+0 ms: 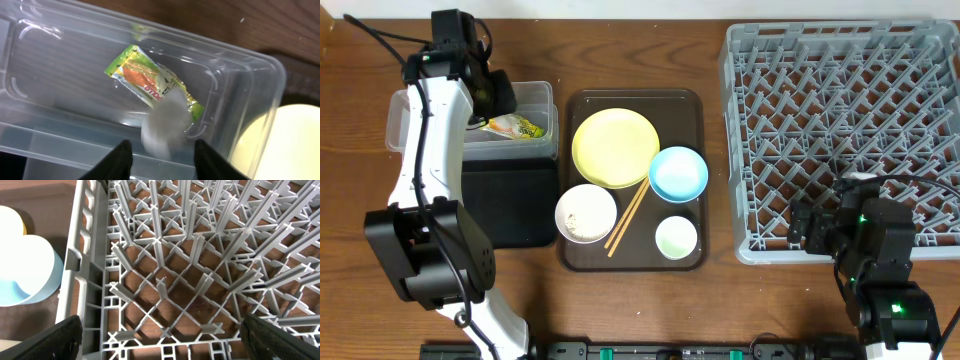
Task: Sort waste into correct bins and load items into the dishwasher rack
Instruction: 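Carry the tissue left and release it into the clear bin, then reach the left gripper to the small white cup and grasp it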
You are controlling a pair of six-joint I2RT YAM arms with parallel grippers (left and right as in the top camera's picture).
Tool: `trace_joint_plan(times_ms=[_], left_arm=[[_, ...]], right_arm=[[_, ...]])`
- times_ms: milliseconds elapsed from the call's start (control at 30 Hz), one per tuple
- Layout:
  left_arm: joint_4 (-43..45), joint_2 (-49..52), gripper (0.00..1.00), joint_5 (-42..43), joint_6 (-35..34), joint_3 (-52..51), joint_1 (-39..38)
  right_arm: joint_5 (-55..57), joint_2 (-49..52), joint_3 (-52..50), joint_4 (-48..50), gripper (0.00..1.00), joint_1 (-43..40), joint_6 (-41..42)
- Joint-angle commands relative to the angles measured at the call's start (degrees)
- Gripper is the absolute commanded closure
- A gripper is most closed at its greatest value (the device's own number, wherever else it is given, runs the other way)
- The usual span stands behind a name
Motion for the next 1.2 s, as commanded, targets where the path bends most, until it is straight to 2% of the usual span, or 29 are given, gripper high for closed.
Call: trace_joint_plan(times_ms=[0,200,367,700,933,1167], left_arm=[[-0.68,0.24,0.53,-0.66,-0.11,-0.33,0.17],[-5.77,-3.21,0.49,-0.48,-0.17,-0.31,0.17],[-17.75,-9.25,0.43,0.94,-6.01,-0.31,0.17],[-30.18,-18.97,0.42,2.89,-4.61,-0.81,-0.72],[-29.75,-29.38,0.42,5.03,-4.72,-11.23,-0.92],[-20.28,-43.85,0.41,12.37,-5.01,-28.81,-2.08]], right_arm=[[-0.39,0.00,1.11,0.00,0.01,0.28,0.31],[-0.39,0.00,1.11,-0.02,0.01,0.28,0.31],[-0.39,0.00,1.11,-0.02,0.01,0.28,0.31],[-0.37,0.00,1.11,0.15,0.01,0.28,0.31],[-0.39,0.00,1.11,0.13,0.01,0.28,0.31],[-0.39,0.00,1.11,-0.02,0.01,0.28,0.33]])
